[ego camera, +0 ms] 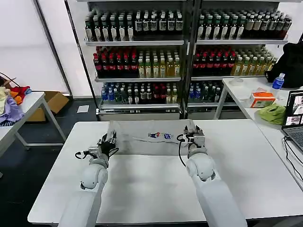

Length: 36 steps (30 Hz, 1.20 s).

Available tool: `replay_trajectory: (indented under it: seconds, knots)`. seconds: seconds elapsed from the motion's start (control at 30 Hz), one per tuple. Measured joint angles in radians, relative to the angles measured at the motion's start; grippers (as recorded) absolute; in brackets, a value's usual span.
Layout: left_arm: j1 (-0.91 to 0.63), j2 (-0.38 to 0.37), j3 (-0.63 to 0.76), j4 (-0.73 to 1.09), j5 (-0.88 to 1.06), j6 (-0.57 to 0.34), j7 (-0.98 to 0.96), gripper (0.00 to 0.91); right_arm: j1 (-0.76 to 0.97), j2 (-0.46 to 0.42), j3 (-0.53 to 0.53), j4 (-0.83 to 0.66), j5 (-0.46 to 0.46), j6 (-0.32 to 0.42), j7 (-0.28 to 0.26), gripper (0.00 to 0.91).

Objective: Fold and organize the clothes.

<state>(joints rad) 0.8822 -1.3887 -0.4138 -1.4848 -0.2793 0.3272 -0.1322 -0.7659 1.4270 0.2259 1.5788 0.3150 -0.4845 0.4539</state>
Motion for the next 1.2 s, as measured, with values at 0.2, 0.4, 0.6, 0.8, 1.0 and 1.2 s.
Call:
replay_trajectory:
  seconds: [0.2, 0.4, 0.6, 0.8, 1.0, 1.2]
  knots:
    - [0.023, 0.002, -0.009, -0.030, 0.003, 0.017, -0.010, 0.907, -0.016, -0.008, -0.001, 0.019, -0.003, -0.022, 0.023, 0.907]
    - [0.054, 0.013, -0.012, -0.059, 0.009, 0.035, -0.009, 0.907, -0.071, -0.039, 0.010, 0.066, -0.023, -0.052, 0.035, 0.907]
    - [0.084, 0.024, -0.008, -0.078, 0.010, 0.044, -0.003, 0.907, -0.140, -0.089, 0.025, 0.113, -0.034, -0.069, 0.036, 0.907]
    - [0.093, 0.030, -0.004, -0.092, 0.018, 0.061, -0.003, 0.907, -0.197, -0.126, 0.033, 0.139, -0.036, -0.082, 0.033, 0.907]
    - [0.088, 0.036, 0.007, -0.088, 0.027, 0.083, 0.004, 0.907, -0.213, -0.135, 0.040, 0.140, -0.029, -0.086, 0.032, 0.907]
    - [0.081, 0.041, 0.011, -0.072, 0.034, 0.092, 0.004, 0.907, -0.211, -0.128, 0.045, 0.121, -0.009, -0.089, 0.020, 0.907]
